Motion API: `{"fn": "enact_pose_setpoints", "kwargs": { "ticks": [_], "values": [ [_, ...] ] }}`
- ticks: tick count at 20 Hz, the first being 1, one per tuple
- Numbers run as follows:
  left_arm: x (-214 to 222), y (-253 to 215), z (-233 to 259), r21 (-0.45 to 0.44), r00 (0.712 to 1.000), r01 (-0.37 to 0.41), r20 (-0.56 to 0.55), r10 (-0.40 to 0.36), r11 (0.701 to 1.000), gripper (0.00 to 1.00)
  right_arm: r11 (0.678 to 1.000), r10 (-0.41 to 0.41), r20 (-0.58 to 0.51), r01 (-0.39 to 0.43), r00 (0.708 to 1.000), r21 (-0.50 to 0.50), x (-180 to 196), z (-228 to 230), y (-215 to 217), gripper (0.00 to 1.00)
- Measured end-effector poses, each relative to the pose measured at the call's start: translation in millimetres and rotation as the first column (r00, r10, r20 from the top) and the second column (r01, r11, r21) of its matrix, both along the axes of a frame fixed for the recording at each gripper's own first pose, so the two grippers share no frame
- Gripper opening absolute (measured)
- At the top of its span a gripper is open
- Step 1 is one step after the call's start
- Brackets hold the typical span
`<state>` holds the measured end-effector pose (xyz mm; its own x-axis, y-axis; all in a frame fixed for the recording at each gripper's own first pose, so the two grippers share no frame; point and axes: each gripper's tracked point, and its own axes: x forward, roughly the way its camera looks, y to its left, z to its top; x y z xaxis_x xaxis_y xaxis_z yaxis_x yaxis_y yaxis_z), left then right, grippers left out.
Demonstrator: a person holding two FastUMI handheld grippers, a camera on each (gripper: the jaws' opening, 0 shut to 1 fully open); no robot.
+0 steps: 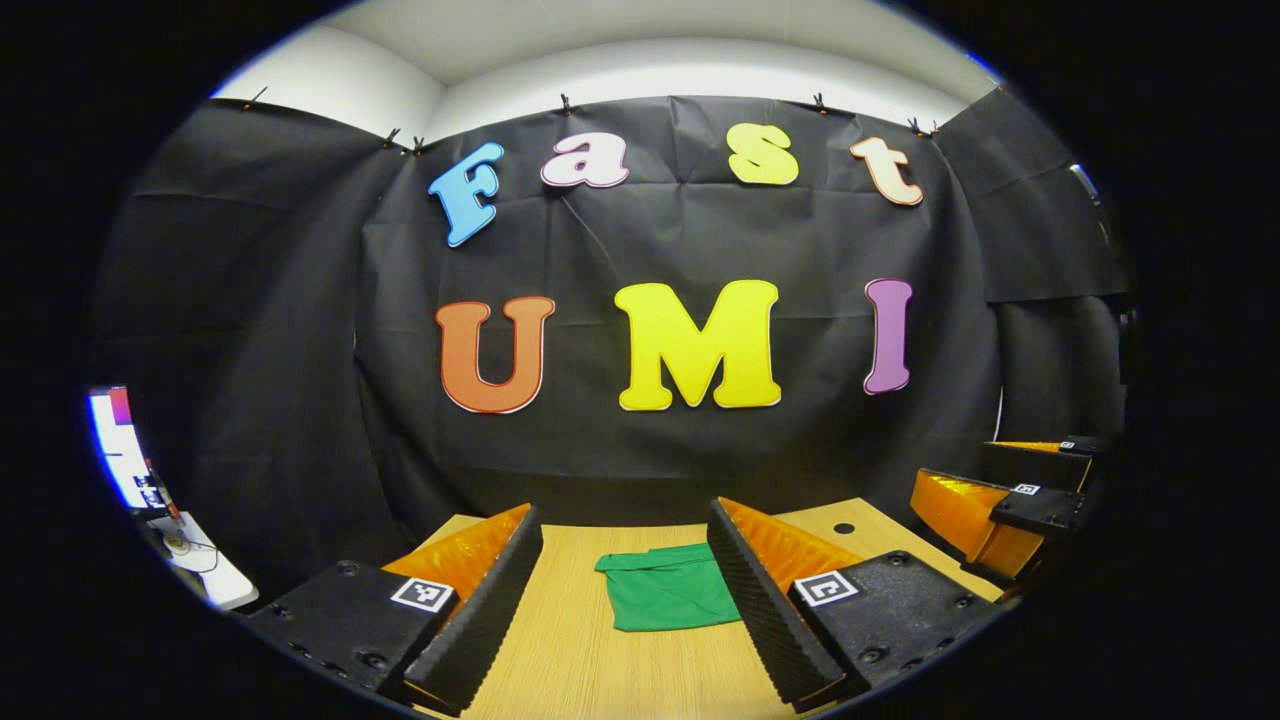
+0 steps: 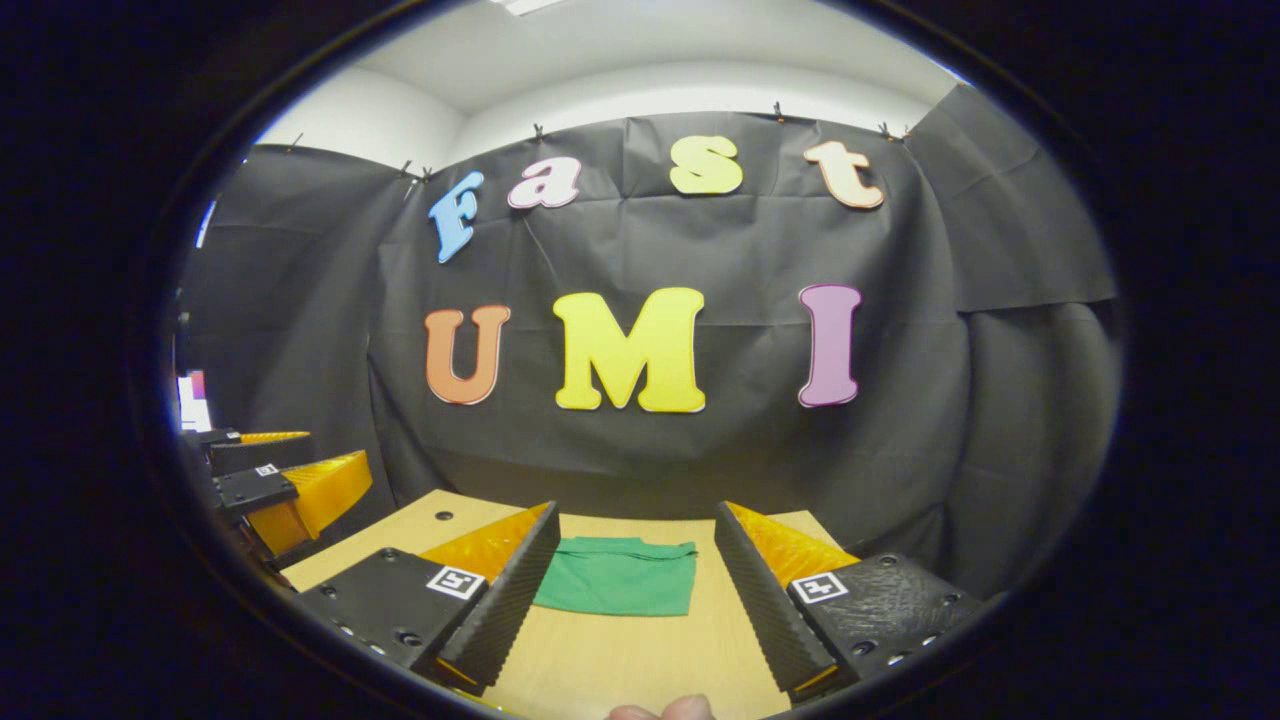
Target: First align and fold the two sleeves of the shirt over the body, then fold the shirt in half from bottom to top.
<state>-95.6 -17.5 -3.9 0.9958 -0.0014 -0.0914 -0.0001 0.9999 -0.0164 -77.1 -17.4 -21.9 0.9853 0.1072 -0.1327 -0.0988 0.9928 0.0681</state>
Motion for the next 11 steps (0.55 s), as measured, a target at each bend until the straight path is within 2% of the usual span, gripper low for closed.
{"fn": "enact_pose_setpoints", "kwargs": {
  "ticks": [2,5,10,11],
  "values": [
    [4.1,-2.0,-0.1,-0.008,1.000,0.000,-0.003,0.000,1.000,1.00,1.000,-0.001,-0.001,0.001,1.000,-0.002,1.0,-0.2,-0.5,0.95],
    [2.9,-3.5,0.4,-0.008,1.000,0.000,-0.005,0.000,1.000,1.00,1.000,-0.004,0.002,0.004,1.000,-0.001,2.7,1.6,-2.7,0.98],
    [7.6,-9.1,5.3,-0.026,1.000,0.010,0.002,-0.010,1.000,1.00,1.000,-0.001,0.002,0.001,1.000,-0.004,4.7,2.9,-3.3,0.93],
    [9.0,-9.6,4.9,-0.026,1.000,0.007,0.003,-0.007,1.000,1.00,1.000,-0.001,0.005,0.001,1.000,-0.005,5.8,3.5,-4.3,0.95]
  ]
}}
